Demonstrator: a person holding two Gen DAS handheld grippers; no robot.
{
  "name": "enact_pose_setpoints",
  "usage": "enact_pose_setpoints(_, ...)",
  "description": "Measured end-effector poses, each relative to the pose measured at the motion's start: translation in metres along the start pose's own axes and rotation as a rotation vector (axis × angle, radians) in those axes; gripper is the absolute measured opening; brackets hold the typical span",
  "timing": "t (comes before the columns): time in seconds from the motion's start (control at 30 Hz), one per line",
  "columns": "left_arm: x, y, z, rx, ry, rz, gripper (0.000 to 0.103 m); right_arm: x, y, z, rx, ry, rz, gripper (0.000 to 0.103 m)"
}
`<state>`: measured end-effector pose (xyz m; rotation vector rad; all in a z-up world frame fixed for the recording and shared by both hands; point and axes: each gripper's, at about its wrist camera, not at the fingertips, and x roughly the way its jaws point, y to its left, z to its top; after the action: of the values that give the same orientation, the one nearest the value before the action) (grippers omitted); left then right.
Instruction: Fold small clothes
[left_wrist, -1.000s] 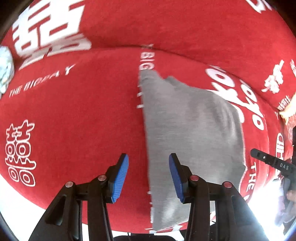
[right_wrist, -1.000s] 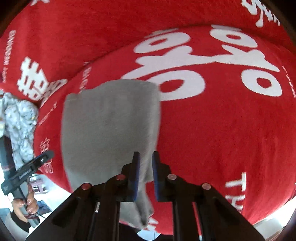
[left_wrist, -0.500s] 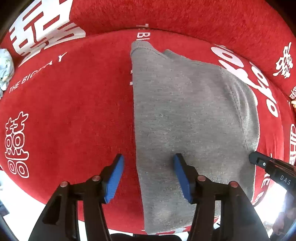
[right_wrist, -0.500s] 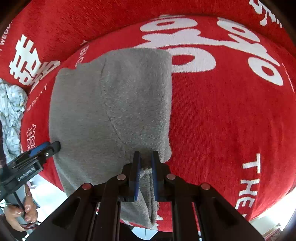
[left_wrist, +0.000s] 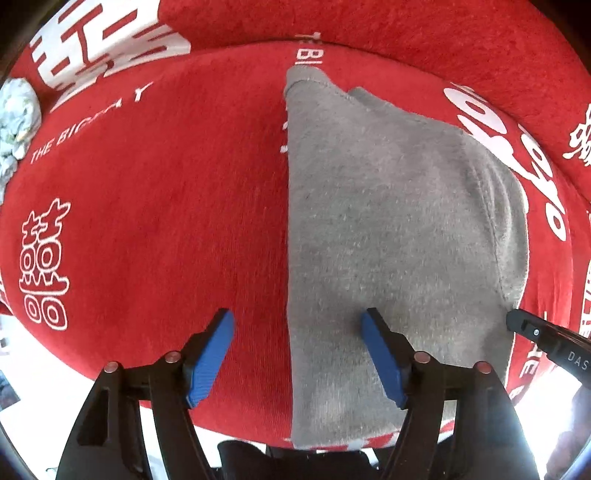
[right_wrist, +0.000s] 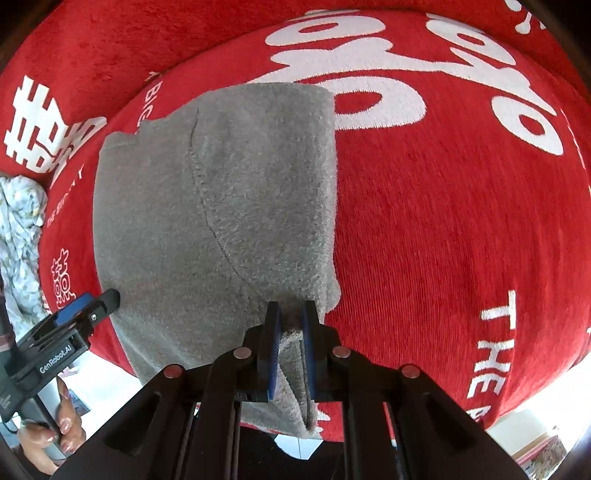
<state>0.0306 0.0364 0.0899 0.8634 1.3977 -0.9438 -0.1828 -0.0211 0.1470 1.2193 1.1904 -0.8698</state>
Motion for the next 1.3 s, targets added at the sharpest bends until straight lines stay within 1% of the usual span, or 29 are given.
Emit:
enact_pose_setpoints(0.13, -0.006, -0.001, -0.003, 0.02, 0.022, 0.023, 0.073, 0.0, 0.0, 0.001, 0.02, 0.022, -0.006, 0.014)
enact_pose_setpoints(0.27, -0.016, -0.002, -0.006, 0.024, 0.029, 0.028, 0.073, -0.002, 0.001, 0.003, 0.035, 0.028, 0.003, 0.015)
enact_pose_setpoints(0.33, -0.02, -0.003, -0.007, 0.028, 0.028, 0.029, 0.073, -0.004, 0.0, 0.0, 0.046, 0.033, 0.008, 0.018)
enact_pose_setpoints(0.43, -0.029, -0.005, -0.008, 0.032, 0.029, 0.024, 0.073, -0.01, -0.001, -0.005, 0.062, 0.045, 0.017, 0.019)
enact_pose_setpoints(0.5, -0.036, -0.007, -0.009, 0.033, 0.027, 0.021, 0.073, -0.016, 0.0, -0.01, 0.06, 0.046, 0.023, 0.019)
enact_pose_setpoints(0.57, -0.045, -0.009, -0.009, 0.041, 0.019, 0.017, 0.073, -0.025, 0.004, -0.016, 0.042, 0.043, 0.026, 0.022)
enact_pose_setpoints(0.63, -0.055, -0.008, -0.012, 0.045, 0.01, 0.016, 0.073, -0.033, 0.006, -0.021, 0.029, 0.04, 0.025, 0.035)
enact_pose_setpoints(0.67, -0.061, -0.008, -0.014, 0.048, 0.005, 0.016, 0.073, -0.038, 0.007, -0.024, 0.022, 0.037, 0.028, 0.037)
enact_pose_setpoints(0.87, -0.086, -0.007, -0.023, 0.07, -0.005, 0.032, 0.073, -0.067, 0.016, -0.033, -0.009, 0.013, 0.021, 0.04)
enact_pose_setpoints(0.93, -0.096, -0.006, -0.026, 0.072, -0.009, 0.036, 0.073, -0.077, 0.02, -0.036, -0.012, 0.005, 0.01, 0.054)
enact_pose_setpoints(0.97, -0.1, -0.006, -0.028, 0.072, -0.012, 0.037, 0.073, -0.082, 0.021, -0.037, -0.018, -0.001, 0.003, 0.056)
enact_pose_setpoints(1.0, -0.105, -0.006, -0.03, 0.074, -0.016, 0.038, 0.073, -0.089, 0.024, -0.04, -0.026, -0.009, -0.008, 0.06)
enact_pose_setpoints(1.03, -0.111, -0.005, -0.031, 0.075, -0.02, 0.039, 0.073, -0.095, 0.027, -0.042, -0.031, -0.016, -0.016, 0.067)
enact_pose_setpoints(1.2, -0.128, -0.003, -0.038, 0.077, -0.02, 0.032, 0.073, -0.119, 0.038, -0.046, -0.047, -0.05, -0.034, 0.079)
enact_pose_setpoints(1.3, -0.137, -0.001, -0.041, 0.077, -0.019, 0.033, 0.073, -0.133, 0.048, -0.05, -0.067, -0.071, -0.036, 0.079)
